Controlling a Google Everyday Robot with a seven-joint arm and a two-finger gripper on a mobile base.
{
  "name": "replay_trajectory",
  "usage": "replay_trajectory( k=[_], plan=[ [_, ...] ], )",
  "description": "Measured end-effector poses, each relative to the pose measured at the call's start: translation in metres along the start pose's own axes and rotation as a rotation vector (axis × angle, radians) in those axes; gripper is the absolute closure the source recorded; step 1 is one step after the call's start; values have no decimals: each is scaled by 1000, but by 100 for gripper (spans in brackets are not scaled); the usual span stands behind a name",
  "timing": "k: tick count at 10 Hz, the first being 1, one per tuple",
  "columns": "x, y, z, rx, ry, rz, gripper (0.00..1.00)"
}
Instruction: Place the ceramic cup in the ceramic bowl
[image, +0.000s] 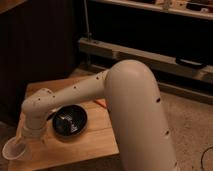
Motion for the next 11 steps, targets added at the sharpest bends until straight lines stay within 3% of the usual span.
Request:
replay_trajectory(
  k=[6, 7, 9, 11],
  plan=[
    [14, -23, 12, -7, -39, 16, 94],
    [15, -32, 9, 4, -41, 19, 100],
    [16, -36, -14, 44, -18, 34, 100],
    [12, -52, -54, 97, 29, 30, 100]
  ],
)
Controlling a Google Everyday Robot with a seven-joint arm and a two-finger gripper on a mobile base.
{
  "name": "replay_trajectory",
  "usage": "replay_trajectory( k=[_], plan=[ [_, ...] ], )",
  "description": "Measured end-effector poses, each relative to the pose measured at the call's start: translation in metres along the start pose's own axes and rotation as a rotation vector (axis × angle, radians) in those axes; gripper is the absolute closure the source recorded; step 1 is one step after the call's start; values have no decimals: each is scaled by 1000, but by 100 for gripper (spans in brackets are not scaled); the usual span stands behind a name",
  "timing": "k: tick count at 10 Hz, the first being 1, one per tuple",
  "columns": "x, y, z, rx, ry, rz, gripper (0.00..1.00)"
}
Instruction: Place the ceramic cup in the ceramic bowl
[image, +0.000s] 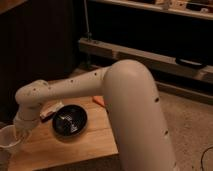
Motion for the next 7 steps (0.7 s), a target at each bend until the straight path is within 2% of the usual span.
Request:
replay_trajectory(
  k=[3, 5, 7],
  plan=[
    [6, -29, -77, 52, 110, -4, 100],
    [21, -25, -125, 56, 179, 28, 100],
    [25, -12, -151, 35, 231, 88, 100]
  ],
)
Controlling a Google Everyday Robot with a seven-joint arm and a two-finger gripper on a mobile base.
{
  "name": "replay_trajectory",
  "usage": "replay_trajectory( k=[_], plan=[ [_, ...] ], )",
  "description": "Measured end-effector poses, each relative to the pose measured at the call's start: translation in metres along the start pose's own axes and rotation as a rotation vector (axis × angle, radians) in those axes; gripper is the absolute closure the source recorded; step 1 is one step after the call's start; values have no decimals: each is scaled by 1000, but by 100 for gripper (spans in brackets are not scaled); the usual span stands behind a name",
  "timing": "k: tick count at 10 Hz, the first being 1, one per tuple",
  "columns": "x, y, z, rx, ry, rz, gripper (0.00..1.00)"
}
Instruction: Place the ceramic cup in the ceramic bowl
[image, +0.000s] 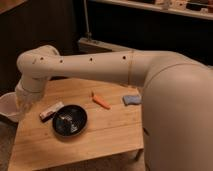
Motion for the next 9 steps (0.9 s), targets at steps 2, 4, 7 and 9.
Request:
replay_trajectory(
  k=[2, 4, 7, 9],
  plan=[
    [12, 35, -15, -43, 58, 83, 100],
    [10, 83, -25, -86, 89, 168, 100],
    [-2, 163, -40, -154, 128, 315, 100],
    [-2, 213, -32, -199, 163, 407, 100]
  ],
)
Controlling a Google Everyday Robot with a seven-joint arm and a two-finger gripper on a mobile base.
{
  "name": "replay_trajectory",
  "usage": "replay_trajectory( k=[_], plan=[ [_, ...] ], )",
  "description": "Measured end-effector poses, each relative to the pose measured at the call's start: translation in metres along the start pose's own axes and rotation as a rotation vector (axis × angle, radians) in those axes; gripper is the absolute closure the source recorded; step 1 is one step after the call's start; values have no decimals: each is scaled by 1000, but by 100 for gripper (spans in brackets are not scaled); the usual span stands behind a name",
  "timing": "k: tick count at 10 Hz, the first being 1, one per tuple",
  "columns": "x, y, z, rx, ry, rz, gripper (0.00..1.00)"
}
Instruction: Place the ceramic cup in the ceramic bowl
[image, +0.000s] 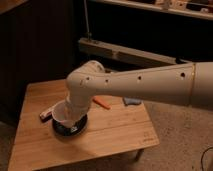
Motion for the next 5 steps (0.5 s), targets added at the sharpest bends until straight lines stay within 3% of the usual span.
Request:
replay_trajectory(
  k=[2, 5],
  plan=[
    [13, 13, 9, -15, 16, 26, 100],
    [32, -5, 27, -33, 19, 37, 100]
  ],
)
